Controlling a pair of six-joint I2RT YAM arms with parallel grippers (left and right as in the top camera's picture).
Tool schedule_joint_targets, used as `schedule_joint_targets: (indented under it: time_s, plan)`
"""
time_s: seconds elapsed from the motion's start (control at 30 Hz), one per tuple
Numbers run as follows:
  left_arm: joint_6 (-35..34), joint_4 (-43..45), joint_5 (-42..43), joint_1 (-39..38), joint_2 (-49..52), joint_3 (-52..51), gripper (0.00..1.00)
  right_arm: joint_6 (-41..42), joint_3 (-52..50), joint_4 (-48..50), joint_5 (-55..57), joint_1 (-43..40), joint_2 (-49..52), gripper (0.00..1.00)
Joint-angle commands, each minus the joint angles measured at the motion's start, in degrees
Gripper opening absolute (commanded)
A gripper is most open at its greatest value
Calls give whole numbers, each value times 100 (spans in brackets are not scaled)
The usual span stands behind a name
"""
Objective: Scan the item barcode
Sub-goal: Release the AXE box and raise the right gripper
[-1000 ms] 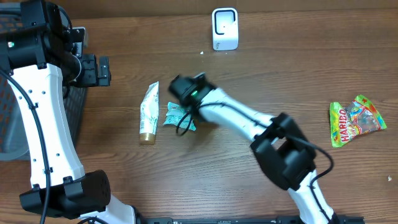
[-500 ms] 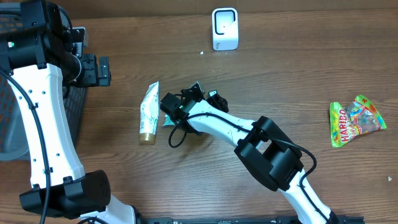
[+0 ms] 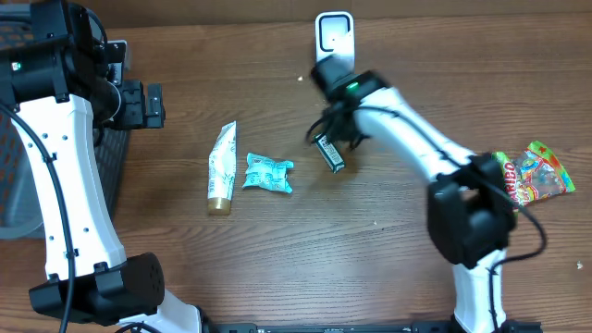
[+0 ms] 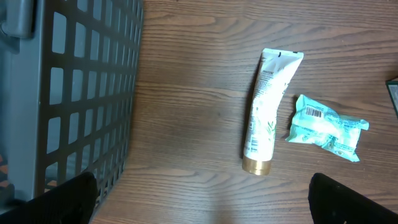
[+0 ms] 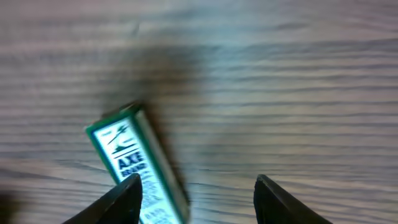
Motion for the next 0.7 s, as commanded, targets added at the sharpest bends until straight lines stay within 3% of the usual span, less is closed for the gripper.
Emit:
schedule_joint_targets:
  time_s: [0.0,0.33,0.43,0.67]
  plan:
    - [68,7,-13,7,-90,35,100,-278,173,-52,-968,-400,-472,58]
    - [68,7,-13,7,-90,35,99,-575,170,-306,-1440,-848,-560,57]
    - [68,7,-13,7,-90,35,100,-713,170,-332,-1449,-848,-557,64]
    - [68,7,-13,7,-90,35,100,-903,168,-275,-1674,-881,-538,67]
